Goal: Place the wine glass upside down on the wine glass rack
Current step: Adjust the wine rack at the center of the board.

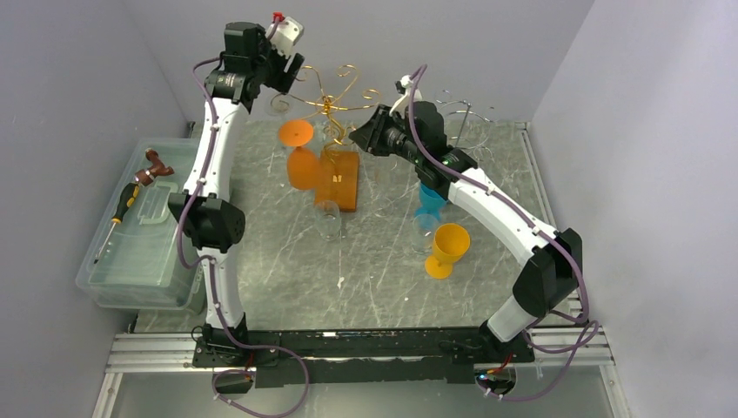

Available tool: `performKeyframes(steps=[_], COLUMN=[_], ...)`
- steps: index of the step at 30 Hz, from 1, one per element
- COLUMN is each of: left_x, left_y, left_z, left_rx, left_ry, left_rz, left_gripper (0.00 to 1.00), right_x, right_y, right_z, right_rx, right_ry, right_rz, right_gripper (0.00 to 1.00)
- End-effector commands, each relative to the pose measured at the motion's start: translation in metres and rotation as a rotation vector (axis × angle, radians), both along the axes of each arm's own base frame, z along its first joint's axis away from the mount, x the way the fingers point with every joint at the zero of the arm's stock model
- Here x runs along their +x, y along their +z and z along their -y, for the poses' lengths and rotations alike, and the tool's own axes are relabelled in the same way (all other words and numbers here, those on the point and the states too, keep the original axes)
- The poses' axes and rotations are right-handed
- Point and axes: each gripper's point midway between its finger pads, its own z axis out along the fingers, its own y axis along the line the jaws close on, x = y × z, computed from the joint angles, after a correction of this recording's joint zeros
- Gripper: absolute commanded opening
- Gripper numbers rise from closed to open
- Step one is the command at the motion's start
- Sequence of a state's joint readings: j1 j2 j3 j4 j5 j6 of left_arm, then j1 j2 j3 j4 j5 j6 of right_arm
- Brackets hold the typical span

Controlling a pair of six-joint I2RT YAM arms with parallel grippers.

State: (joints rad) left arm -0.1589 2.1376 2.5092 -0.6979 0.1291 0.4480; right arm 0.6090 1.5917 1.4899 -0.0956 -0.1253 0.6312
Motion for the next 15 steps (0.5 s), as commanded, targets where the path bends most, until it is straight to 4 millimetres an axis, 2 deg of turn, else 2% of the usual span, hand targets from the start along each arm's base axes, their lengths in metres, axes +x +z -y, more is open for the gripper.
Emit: performKeyframes(steps=[1,4,8,15], left_x=[-0.027,-0.034,-0.044,-0.046], left_y=[0.045,0.052,0.058,0.046], left_z=[0.029,0.021,0.015,0.007], left_rx=[-0.016,0.003,0.017,0.050], left_ry=[-0.079,-0.059,-0.041,-0.014], left_rz=[0.090,0.104,0.112,0.086], left_gripper=[0.84,0.88,0.94,1.00], right_x=[-0.012,-0.011,-0.008,0.000], right_y=[-0.029,-0.022,-0.012,-0.009], right_z=[0.004,0.013,0.021,0.023], right_rx=[-0.069,-0.071,-0.071,-0.067], right_ry=[0.057,0.049,0.035,0.036], right_rz=[-0.067,-0.048,-0.029,-0.025], right_gripper=[0.28,0.35,0.39,0.39])
